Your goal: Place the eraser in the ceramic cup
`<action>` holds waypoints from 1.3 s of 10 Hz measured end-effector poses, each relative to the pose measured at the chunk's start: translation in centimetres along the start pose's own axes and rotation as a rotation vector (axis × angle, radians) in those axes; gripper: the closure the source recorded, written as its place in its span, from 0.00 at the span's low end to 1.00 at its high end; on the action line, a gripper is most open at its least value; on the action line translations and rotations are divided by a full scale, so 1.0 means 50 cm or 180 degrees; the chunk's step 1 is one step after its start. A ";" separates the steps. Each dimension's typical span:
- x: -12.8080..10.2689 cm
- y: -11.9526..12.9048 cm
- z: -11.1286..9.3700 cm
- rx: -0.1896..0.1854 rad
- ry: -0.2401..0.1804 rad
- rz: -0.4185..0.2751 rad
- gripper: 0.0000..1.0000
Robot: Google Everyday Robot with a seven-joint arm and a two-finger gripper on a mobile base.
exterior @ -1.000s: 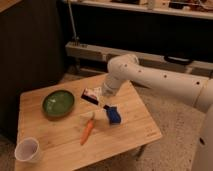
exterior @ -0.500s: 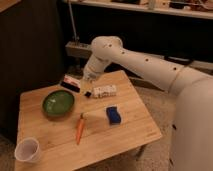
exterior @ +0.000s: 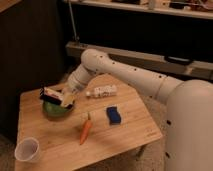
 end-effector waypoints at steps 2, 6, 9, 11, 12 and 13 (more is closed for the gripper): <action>-0.017 0.025 0.012 -0.0110 -0.0325 -0.0181 1.00; -0.056 0.082 0.091 -0.0440 -0.0737 -0.0391 1.00; -0.106 0.124 0.162 -0.0681 -0.0786 -0.0538 1.00; -0.140 0.147 0.200 -0.0842 -0.0861 -0.0621 1.00; -0.150 0.155 0.213 -0.0919 -0.0907 -0.0641 1.00; -0.162 0.166 0.226 -0.1006 -0.0966 -0.0667 1.00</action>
